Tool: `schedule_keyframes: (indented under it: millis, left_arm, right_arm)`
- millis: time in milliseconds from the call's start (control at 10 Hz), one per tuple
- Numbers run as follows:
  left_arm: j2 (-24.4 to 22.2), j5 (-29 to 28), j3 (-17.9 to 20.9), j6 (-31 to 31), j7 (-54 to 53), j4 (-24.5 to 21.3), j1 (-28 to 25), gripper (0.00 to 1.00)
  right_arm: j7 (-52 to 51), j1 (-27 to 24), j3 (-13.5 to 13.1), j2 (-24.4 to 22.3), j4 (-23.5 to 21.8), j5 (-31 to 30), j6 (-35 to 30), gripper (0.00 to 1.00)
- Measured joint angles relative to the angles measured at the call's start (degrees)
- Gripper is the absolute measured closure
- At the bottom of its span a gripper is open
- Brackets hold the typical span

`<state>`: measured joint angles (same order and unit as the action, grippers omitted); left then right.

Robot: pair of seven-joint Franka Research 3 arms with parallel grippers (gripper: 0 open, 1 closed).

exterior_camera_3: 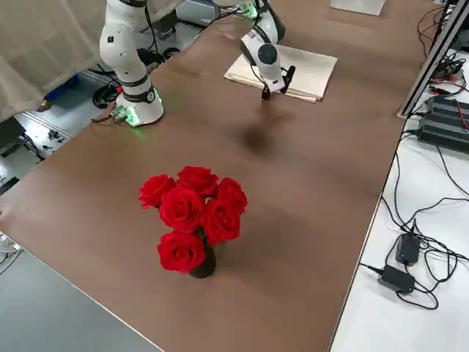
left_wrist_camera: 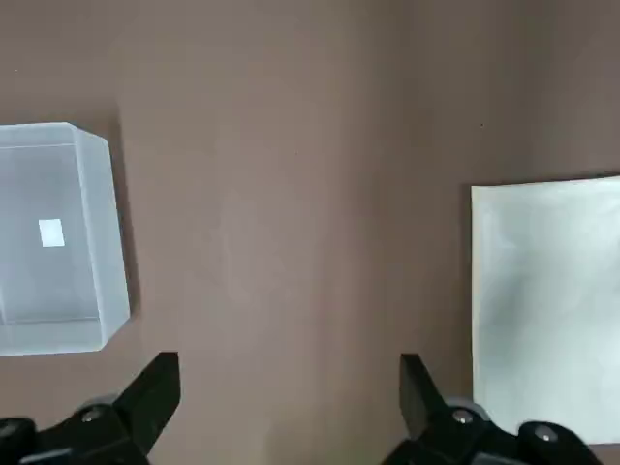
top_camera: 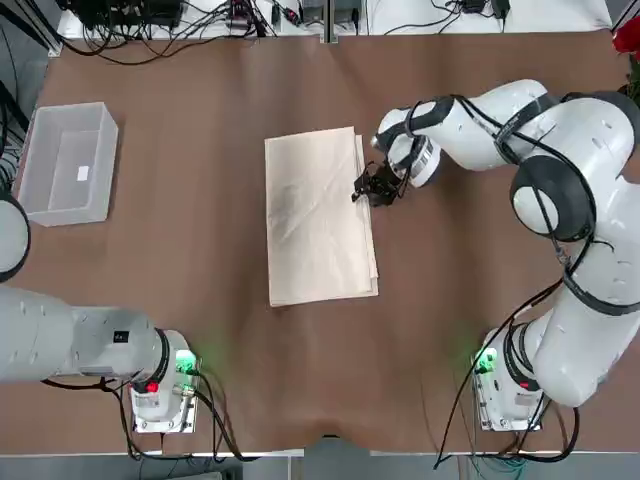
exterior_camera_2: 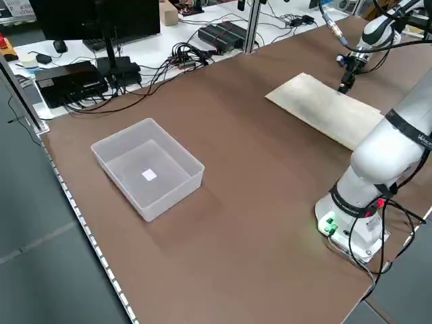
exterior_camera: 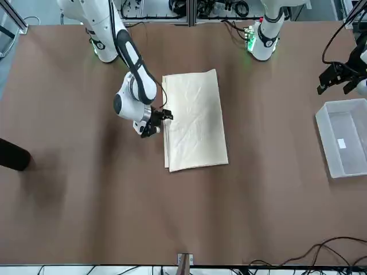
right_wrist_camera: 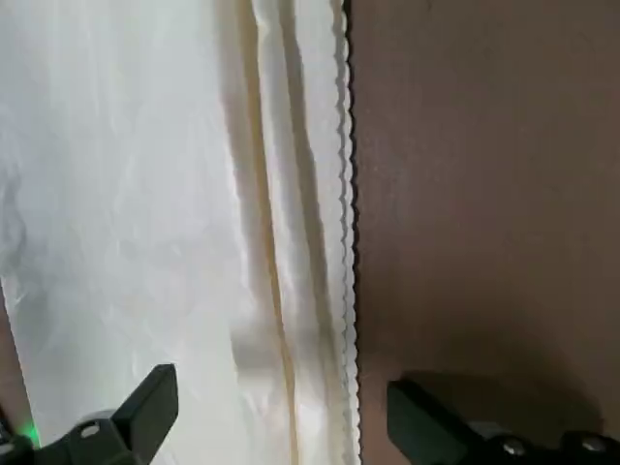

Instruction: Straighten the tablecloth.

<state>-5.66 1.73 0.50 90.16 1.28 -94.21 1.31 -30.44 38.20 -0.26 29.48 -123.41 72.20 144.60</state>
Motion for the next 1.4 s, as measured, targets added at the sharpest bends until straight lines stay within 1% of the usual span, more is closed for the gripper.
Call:
schedule_keyframes:
  millis: [200,300,400,500,600,700,900,1100,1200,1400]
  left_arm:
    - [0.0,0.0,0.0,0.0,0.0,0.0,0.0,0.0]
    - [0.0,0.0,0.1,0.0,0.0,0.0,0.0,0.0]
    - [0.0,0.0,0.2,0.0,0.0,0.0,0.0,0.0]
    - [0.0,0.0,0.3,0.0,0.0,0.0,0.0,0.0]
    - [0.0,0.0,0.3,0.1,0.0,0.1,0.0,0.0]
    - [0.0,0.0,0.4,0.2,0.0,0.2,0.0,0.01]
    - [0.0,0.0,0.4,0.3,0.0,0.8,0.0,0.02]
    - [0.0,-0.6,0.5,0.3,0.0,1.1,0.0,0.02]
    - [0.0,-0.7,0.5,0.3,0.0,1.2,0.0,0.02]
    - [0.0,-0.7,0.5,0.3,0.0,1.4,0.0,0.03]
  right_arm:
    - [-0.6,0.0,0.0,0.4,0.2,0.1,0.0,0.06]
    - [-0.6,0.0,0.0,0.4,0.3,0.1,0.1,0.13]
    - [-0.6,0.0,0.0,0.4,0.6,0.2,0.2,0.28]
    - [-0.6,0.0,0.0,0.4,0.8,0.3,0.2,0.3]
    - [-0.6,0.0,-0.1,0.4,0.8,0.3,0.3,0.35]
    - [-0.6,0.0,-0.1,0.4,0.8,0.4,0.3,0.36]
    - [-0.7,0.0,-0.1,0.5,1.0,0.7,0.3,0.46]
    - [-0.7,0.0,-0.1,0.7,1.3,0.8,0.3,0.52]
    - [-0.7,0.0,-0.1,0.7,1.4,0.8,0.3,0.53]
    - [-0.7,0.0,-0.1,0.8,1.4,1.0,0.3,0.54]
